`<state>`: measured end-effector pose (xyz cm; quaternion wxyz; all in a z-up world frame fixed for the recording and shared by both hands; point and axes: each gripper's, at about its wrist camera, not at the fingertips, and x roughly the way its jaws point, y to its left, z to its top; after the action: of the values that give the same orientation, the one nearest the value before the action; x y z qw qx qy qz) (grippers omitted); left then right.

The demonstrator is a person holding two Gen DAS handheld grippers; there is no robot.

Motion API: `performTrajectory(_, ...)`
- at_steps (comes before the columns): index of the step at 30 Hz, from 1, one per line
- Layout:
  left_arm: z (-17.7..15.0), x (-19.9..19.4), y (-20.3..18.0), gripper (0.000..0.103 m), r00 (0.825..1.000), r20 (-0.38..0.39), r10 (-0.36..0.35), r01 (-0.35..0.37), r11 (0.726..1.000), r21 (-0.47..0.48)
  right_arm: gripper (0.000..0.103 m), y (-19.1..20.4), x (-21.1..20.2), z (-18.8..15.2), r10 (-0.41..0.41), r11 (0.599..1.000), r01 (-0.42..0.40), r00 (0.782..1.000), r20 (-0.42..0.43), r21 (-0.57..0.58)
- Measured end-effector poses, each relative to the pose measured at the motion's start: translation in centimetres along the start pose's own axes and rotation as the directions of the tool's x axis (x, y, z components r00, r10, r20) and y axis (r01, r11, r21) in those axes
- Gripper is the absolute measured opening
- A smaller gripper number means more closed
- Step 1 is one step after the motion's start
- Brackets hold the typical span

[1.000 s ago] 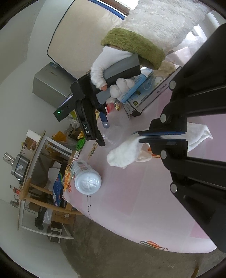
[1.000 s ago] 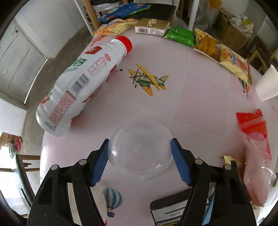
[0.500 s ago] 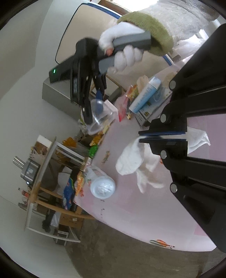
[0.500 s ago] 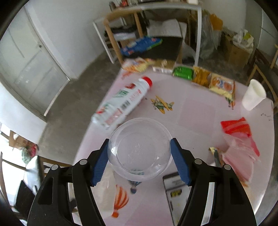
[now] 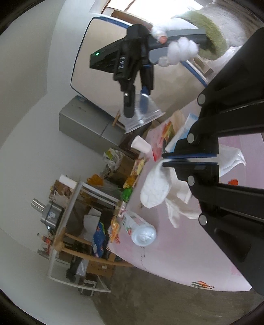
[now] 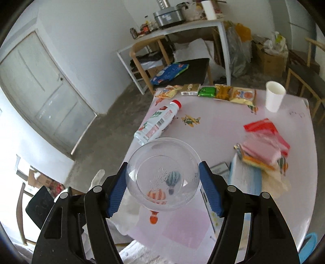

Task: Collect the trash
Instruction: 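Carry the tissue and cup to the wastebasket and open the left gripper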

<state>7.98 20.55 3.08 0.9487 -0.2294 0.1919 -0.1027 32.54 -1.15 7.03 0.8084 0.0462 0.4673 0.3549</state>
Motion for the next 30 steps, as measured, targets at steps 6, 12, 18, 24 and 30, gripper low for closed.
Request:
performTrajectory(6, 0.7, -0.6, -3.2, 0.002, 0.998, 0.01, -0.069, 0.068, 0.997, 0.034, 0.065, -1.5, -4.8, -2.3, -0.008, 0.999, 0.004, 0.997, 0.077, 0.052)
performTrajectory(12, 0.7, -0.4, -7.2, 0.002, 0.989, -0.002, -0.147, 0.146, 0.986, 0.076, 0.065, -4.3, -9.7, -5.5, -0.05, 0.99, 0.029, 0.986, 0.157, 0.135)
performTrajectory(18, -0.3, 0.3, -11.7, 0.002, 0.974, -0.058, -0.221, 0.226, 0.967, 0.12, 0.065, -8.0, -14.5, -9.8, -0.107, 0.968, 0.053, 0.971, 0.214, 0.245)
performTrajectory(24, -1.2, 1.3, -16.5, 0.002, 0.948, -0.133, -0.291, 0.311, 0.936, 0.166, 0.065, -11.7, -18.7, -15.0, -0.164, 0.93, 0.057, 0.949, 0.271, 0.364)
performTrajectory(30, -2.5, 3.0, -21.7, 0.002, 0.887, -0.236, -0.397, 0.443, 0.877, 0.187, 0.065, -14.6, -23.9, -20.8, -0.282, 0.866, 0.091, 0.901, 0.329, 0.492)
